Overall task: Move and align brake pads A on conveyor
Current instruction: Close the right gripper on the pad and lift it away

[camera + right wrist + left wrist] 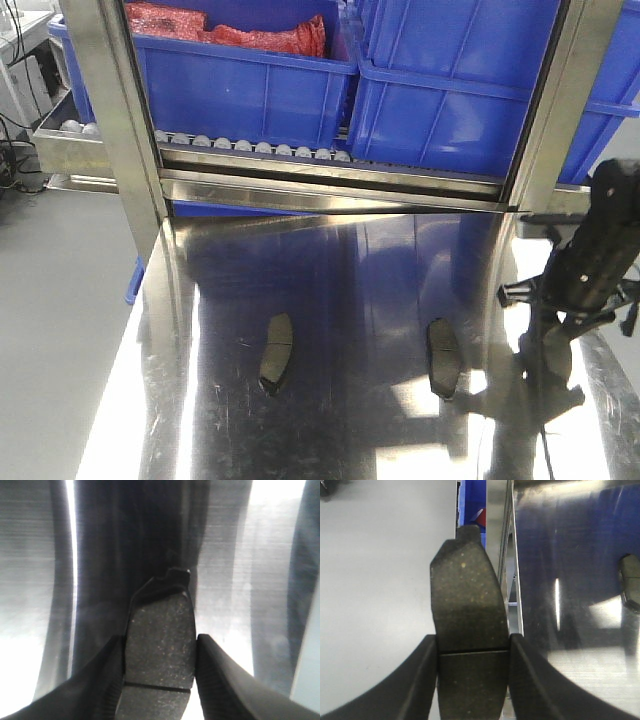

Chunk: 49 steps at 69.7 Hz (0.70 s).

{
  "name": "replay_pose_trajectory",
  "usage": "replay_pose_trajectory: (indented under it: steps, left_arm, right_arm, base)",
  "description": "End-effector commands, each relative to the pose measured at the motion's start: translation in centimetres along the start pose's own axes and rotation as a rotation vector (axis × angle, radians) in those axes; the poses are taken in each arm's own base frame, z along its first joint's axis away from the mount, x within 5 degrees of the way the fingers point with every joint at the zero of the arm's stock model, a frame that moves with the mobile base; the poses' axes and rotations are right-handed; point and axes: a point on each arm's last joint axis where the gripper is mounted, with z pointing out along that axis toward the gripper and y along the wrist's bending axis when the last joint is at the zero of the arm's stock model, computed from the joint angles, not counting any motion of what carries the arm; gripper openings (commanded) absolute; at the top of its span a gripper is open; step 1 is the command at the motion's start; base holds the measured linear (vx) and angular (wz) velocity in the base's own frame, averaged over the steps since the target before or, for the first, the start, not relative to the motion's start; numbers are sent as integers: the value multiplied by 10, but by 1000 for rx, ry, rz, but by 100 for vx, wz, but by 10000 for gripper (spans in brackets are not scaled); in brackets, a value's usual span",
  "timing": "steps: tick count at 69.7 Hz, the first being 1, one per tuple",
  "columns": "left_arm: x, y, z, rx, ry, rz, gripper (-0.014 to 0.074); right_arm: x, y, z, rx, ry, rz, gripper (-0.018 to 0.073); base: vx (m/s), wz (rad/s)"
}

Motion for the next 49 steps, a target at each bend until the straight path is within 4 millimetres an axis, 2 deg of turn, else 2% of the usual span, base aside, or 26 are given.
replay_pose_trajectory:
  steps: [1,13,26,38,49]
  left_arm:
    - [-10,1,-6,2,-83,-5,-6]
    - [-10,1,-6,2,-83,-5,-6]
    - [-10,1,-6,2,-83,-5,-6]
    - [-10,1,-6,2,-83,-5,-6]
    - [-10,1,-6,2,-83,-5,-6]
  right_arm:
    - [3,5,-46,-1,-120,-18,-10]
    - [15,18,-79,-28,-188,-52,-8]
    - [38,37,-125,-26,-282,-120,-8]
    - [73,53,-167,-38,-380,-179,-7]
    - [112,53,-185,-63,-472,-180,-7]
  base:
    - [0,0]
    - [0,0]
    - [0,0]
    - [0,0]
    - [0,0]
